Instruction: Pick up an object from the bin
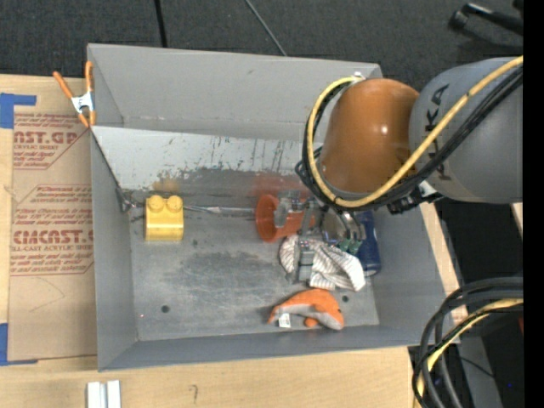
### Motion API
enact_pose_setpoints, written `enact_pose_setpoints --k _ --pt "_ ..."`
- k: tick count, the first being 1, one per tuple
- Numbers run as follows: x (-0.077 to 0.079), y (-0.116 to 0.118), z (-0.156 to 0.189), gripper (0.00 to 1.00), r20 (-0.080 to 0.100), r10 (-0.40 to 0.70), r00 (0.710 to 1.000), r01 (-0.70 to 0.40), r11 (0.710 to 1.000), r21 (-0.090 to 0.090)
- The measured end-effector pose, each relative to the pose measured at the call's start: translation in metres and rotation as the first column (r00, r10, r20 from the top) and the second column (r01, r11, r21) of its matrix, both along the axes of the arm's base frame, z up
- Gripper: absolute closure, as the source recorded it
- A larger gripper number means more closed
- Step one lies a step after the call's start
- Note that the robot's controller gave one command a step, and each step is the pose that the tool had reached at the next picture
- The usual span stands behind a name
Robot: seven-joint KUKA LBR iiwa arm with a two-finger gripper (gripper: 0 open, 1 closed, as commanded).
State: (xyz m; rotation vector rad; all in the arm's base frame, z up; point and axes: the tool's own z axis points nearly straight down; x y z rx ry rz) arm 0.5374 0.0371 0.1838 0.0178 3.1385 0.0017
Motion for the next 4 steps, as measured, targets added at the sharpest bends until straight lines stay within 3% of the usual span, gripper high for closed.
enact_pose_setpoints --k 1,2,3,4 --pt "0.004 -0.019 -0.041 0.0 0.007 0.016 1.0 -0.016 1.0 -0.001" --pt "-0.006 -0.044 -0.072 0.0 -0.007 0.17 0.985 -0.17 0.985 0.0" --pt "-0.005 -0.084 -0.114 1.0 -0.002 0.02 1.0 -0.02 1.0 0.0" --pt "-0.005 -0.084 -0.114 0.0 -0.002 0.02 1.0 -0.02 1.0 0.001"
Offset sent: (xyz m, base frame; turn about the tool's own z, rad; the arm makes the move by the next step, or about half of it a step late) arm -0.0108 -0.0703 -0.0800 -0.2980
